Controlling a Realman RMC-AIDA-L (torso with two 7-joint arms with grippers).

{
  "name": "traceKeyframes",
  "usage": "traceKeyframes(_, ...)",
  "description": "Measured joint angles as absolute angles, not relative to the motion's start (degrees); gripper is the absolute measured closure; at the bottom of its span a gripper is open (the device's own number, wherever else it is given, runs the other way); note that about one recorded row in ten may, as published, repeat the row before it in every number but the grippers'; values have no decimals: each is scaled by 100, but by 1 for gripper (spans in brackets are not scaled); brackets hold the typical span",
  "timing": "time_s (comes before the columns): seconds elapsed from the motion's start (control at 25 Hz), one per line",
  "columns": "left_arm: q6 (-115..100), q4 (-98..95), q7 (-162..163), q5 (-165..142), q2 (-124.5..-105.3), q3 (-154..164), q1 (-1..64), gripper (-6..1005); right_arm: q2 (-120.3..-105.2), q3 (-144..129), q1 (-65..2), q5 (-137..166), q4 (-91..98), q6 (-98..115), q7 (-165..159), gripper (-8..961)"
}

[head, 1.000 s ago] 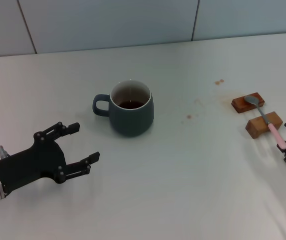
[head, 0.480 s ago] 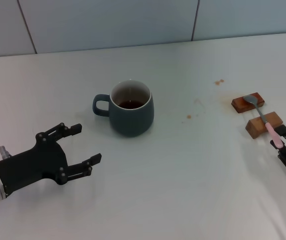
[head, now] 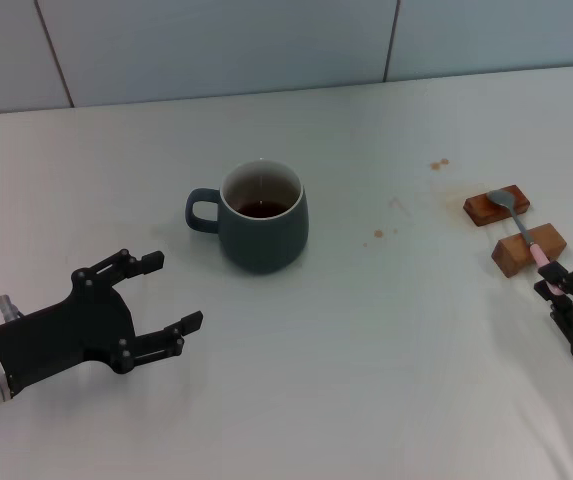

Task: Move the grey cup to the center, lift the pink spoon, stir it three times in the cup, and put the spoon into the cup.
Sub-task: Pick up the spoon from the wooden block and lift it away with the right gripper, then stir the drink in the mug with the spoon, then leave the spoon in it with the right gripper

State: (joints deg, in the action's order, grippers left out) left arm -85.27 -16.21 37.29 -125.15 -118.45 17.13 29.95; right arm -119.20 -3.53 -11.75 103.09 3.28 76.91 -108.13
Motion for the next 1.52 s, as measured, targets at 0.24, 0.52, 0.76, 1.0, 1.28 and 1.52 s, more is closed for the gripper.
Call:
traceKeyframes(0.24, -8529, -1637, 3744, -12515, -11834, 1720, 2975, 143, -11942, 170, -905, 10220, -30, 7936, -10032, 772)
traceKeyframes(0.52, -8539, -1644, 3755, -12515, -11830, 1746, 2992, 144, -11930, 862, -732, 10194, 99, 9105, -9259, 845)
traceKeyframes(0.76, -8534, -1643, 3766, -12489, -11837, 1794, 2998, 146, -11927, 1750, -1138, 10128, 1634, 10542, -8978, 846)
traceKeyframes(1.0, -8413, -1634, 3892, -12469, -11845, 1790, 3044, 148, -11955, 1780, -2331, 9895, 4350, 10982, -9273, 846)
traceKeyframes(1.28, -8254, -1632, 4033, -12464, -11853, 1751, 3090, 149, -11978, -807, -2932, 10650, 7658, 10046, -11213, 847)
traceKeyframes(1.52, -7965, -1598, 4123, -12461, -11861, 1752, 3150, 149, -11917, -3530, -2651, 11628, 10155, 9457, -12804, 847)
